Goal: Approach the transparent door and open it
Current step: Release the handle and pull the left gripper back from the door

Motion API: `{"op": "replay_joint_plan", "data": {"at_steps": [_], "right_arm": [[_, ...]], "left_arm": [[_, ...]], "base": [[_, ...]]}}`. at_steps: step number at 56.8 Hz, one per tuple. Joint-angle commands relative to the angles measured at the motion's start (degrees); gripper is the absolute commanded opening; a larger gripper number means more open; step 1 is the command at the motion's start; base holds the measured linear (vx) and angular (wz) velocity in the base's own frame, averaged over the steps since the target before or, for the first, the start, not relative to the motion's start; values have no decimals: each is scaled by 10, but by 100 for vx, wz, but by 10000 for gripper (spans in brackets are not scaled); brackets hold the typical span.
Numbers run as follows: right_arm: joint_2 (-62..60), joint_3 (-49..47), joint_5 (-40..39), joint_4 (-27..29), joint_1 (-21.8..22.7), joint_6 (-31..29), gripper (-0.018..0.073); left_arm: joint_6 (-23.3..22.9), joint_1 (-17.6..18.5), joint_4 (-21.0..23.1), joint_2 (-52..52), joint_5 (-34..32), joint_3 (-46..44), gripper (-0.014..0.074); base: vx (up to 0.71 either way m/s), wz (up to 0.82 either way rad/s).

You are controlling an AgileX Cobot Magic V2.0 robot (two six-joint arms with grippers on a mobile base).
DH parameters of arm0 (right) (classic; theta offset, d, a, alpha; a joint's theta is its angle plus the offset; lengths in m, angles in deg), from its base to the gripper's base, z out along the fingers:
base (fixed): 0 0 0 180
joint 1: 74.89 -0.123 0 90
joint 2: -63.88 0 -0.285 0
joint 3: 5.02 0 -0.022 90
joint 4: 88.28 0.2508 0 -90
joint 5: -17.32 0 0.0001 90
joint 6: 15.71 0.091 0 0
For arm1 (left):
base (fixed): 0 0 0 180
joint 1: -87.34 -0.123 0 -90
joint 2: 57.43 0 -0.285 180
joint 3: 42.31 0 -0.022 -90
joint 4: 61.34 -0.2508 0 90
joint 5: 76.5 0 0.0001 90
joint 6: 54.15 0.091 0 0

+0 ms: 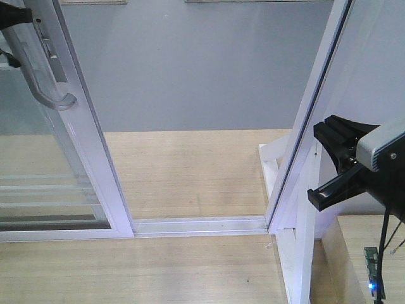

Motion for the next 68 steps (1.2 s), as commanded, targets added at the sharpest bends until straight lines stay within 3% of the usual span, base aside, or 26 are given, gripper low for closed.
{"op": "replay_joint_plan", "data": {"at_steps": [1,14,23,36,54,63,68], "right_arm": [[-7,-16,-47,1,2,-1,-4],[-7,-16,-47,7,2,22,-4],[-14,-16,-40,56,2,28,-4],[-72,-16,55,76,2,-2,-4],[-216,5,182,74,2,-3,-4],[-303,57,129,69,2,-8,-4],[-320,71,121,68,2,-13,-4]], "left_arm": [[2,8,5,87,-93,58,0],[2,8,-10,259,-133,247,0],[2,8,-11,385,-133,378,0],[-5,9,-1,539,-115,517,0],[13,9,30,690,-5,574,0],[22,9,75,725,21,576,0],[62,9,97,728,23,576,0]], "base": [[0,0],[0,0],[0,0],[0,0],[0,0],[0,0],[0,0]]}}
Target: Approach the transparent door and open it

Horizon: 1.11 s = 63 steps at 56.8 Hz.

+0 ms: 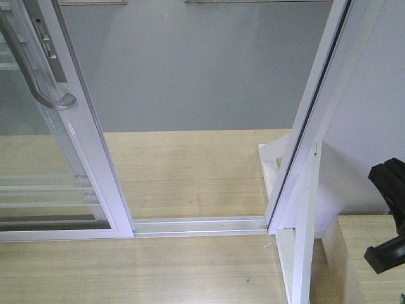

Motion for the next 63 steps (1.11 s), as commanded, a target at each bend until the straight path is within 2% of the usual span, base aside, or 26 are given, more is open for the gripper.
{"op": "replay_joint_plan", "data": {"at_steps": [1,6,54,63], "right_arm": [[-8,-5,-62,-5,2,-9,-4],[-8,0,-70,-5,2,-10,-4],[-8,0,-65,4,2,-11,-4],[-8,0,-65,4,2,-11,-4]], "left_arm": [[39,3,28,-2,-41,-14,0],[62,3,39,-2,-44,-14,0],[57,4,40,-2,-31,-14,0],[62,4,32,49,-53,13,0]], "base": [[0,0],[0,0],[0,0],[0,0]]}}
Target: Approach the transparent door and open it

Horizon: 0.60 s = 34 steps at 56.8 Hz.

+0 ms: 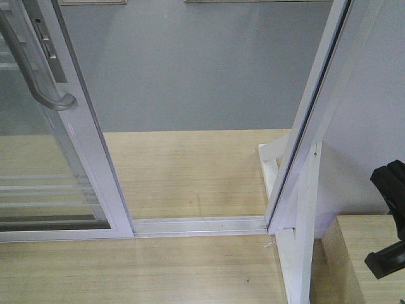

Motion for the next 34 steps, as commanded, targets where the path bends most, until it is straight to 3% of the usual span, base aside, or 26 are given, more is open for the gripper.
{"op": "replay_joint_plan", "data": {"at_steps": [1,11,17,34], "right_arm": [[3,-18,-45,0,2,-6,-4],[3,-18,-41,0,2,-6,-4],[3,-18,-40,0,2,-6,-4],[3,-18,-41,0,2,-6,-4]], "left_arm": [[0,4,0,31,-71,12,0],[-25,9,11,125,-135,113,0],[-62,10,13,140,-199,170,0],[-69,8,10,140,-177,165,0]], "base": [[0,0],[0,0],[0,0],[0,0]]}}
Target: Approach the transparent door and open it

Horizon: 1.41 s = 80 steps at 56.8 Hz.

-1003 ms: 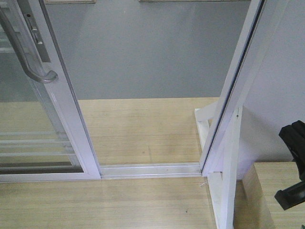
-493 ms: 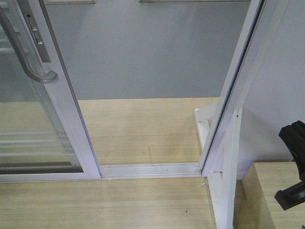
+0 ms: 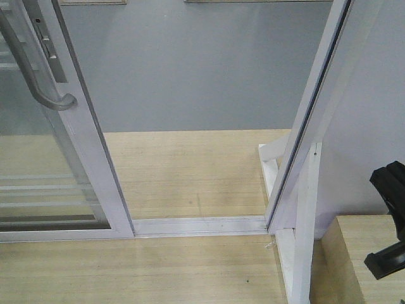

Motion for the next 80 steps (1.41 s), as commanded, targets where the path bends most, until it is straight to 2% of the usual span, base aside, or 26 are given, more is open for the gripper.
{"op": "replay_joint_plan", "data": {"at_steps": [1,42,49,56,59,65,71,80], "right_arm": [[3,-18,-46,0,2,-6,-4],[3,-10,-48,1,1,-10,-4],[-7,43,-87,35,1,-10,-4],[-77,122,-136,44,1,-10,-4],[-121,117,-76,47,1,-10,-4],[-195,119,-34,47,3,-24,-4],[-197,119,-33,61,16,-27,-4],[-199,120,-33,86,65,-25,-4]], "left_arm": [[-6,2,5,8,-51,7,0],[-6,2,5,8,-51,7,0],[-6,2,5,8,-51,7,0],[-6,2,5,8,-51,7,0],[-6,2,5,8,-51,7,0],[-6,2,5,8,-51,7,0],[-6,2,5,8,-51,7,0],[-6,2,5,8,-51,7,0]], "base": [[0,0],[0,0],[0,0],[0,0],[0,0],[0,0],[0,0],[0,0]]}}
